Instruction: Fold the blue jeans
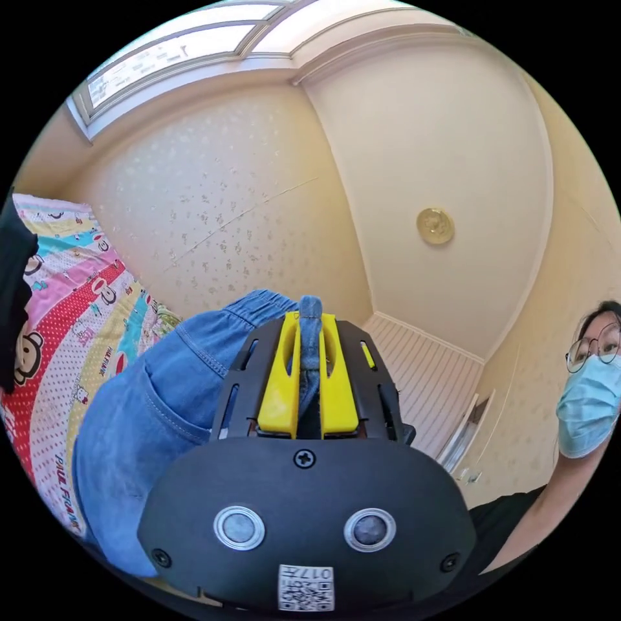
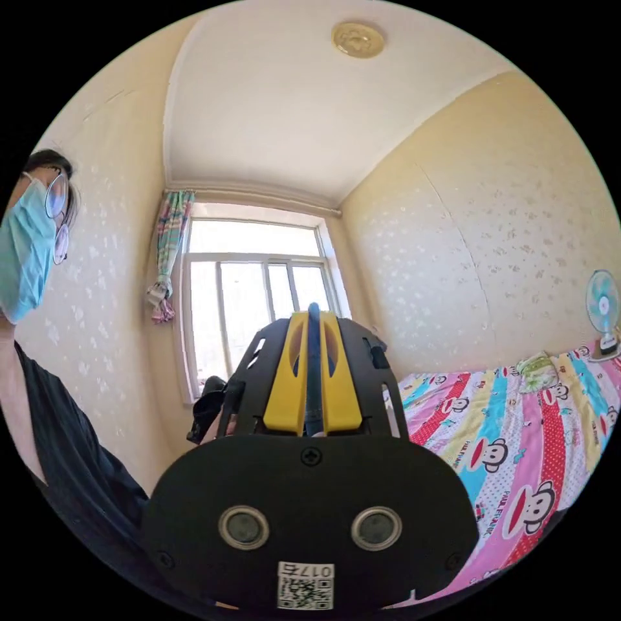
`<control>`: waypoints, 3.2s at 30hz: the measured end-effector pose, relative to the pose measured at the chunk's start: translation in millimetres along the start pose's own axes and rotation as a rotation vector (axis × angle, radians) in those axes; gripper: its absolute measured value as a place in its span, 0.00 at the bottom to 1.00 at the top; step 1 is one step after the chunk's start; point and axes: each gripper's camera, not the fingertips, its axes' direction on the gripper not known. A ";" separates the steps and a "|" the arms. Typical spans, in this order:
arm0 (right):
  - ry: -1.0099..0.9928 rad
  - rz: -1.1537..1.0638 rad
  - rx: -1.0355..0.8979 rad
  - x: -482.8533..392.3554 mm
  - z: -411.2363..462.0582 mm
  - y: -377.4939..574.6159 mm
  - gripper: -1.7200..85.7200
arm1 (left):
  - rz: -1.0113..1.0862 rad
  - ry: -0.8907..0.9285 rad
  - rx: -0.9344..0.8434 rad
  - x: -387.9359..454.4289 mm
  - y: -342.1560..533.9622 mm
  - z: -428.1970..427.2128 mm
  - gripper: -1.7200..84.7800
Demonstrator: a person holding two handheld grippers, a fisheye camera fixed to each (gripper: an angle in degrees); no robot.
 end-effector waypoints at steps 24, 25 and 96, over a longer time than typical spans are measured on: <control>-0.349 0.737 -0.115 159.9 -71.3 10.9 0.06 | -0.345 0.119 -0.265 -87.6 13.6 -7.4 0.21; -0.342 0.735 -0.128 162.3 -73.9 8.2 0.06 | -0.399 0.130 -0.270 -100.0 15.0 -9.4 0.21; 0.351 1.089 -0.264 460.9 -319.4 31.7 0.18 | -0.685 -0.102 -0.808 -487.1 162.0 68.5 0.16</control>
